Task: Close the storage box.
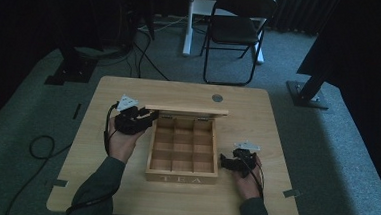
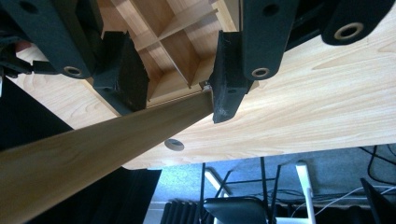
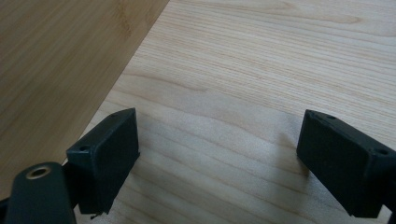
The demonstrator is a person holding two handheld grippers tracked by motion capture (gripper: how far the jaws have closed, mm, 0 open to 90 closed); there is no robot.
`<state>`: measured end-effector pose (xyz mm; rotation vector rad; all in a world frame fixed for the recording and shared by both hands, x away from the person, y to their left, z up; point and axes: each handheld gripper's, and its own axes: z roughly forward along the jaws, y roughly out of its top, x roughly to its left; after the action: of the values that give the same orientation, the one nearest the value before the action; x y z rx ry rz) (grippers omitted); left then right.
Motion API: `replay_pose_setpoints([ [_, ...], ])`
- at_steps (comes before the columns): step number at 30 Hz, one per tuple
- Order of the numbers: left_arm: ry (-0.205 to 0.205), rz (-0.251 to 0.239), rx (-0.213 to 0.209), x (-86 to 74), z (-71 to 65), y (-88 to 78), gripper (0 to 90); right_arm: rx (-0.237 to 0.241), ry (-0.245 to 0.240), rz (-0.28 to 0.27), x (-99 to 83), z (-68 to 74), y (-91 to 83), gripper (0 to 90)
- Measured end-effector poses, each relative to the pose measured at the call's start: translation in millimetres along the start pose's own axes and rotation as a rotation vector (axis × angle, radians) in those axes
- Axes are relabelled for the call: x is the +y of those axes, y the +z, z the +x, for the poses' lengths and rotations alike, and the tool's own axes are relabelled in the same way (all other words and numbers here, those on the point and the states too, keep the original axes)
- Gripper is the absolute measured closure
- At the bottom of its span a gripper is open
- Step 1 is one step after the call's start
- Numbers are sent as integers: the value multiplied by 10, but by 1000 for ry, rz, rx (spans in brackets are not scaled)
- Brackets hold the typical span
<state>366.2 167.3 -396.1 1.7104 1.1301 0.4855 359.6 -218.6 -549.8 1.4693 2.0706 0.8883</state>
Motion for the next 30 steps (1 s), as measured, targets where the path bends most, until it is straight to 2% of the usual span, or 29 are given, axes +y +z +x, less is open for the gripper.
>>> replay_pose_setpoints([
  [16, 7, 5, -11, -167, -60, -84, 541, 5, -4, -3, -7, 18, -4, 125],
  [21, -11, 5, -12, -225, -77, -98, 540, 9, -7, -3, -12, 25, -9, 125],
  [30, -12, 10, -15, -323, -108, -136, 534, 10, -12, -3, -14, 25, -11, 125],
])
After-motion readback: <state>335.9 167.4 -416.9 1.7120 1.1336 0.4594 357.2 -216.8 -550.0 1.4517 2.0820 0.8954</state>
